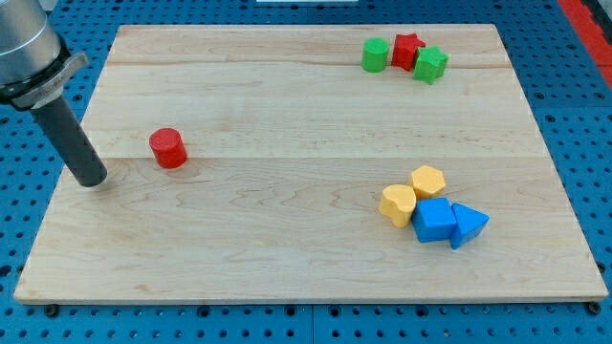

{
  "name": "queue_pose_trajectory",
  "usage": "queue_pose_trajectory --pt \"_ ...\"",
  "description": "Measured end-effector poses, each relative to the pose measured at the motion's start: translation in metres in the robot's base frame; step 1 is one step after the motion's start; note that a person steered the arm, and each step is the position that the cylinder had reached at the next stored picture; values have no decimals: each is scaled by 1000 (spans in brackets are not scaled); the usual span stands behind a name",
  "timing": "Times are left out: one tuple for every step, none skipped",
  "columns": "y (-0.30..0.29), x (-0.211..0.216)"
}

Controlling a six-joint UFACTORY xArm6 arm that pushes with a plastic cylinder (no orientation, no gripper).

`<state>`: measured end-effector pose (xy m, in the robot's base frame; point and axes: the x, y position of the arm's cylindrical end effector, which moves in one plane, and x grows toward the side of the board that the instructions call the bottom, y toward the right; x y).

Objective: Push the red circle into green circle

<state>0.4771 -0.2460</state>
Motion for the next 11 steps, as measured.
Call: queue_pose_trajectory --pt "34 -21" --pt "46 -26" --pt "43 -27" --pt "27 -27" --pt "13 -29" --pt "4 -33" --pt "7 -38" --pt "19 -24" --pt "54 -27" --pt "92 -50" --pt "92 -52"
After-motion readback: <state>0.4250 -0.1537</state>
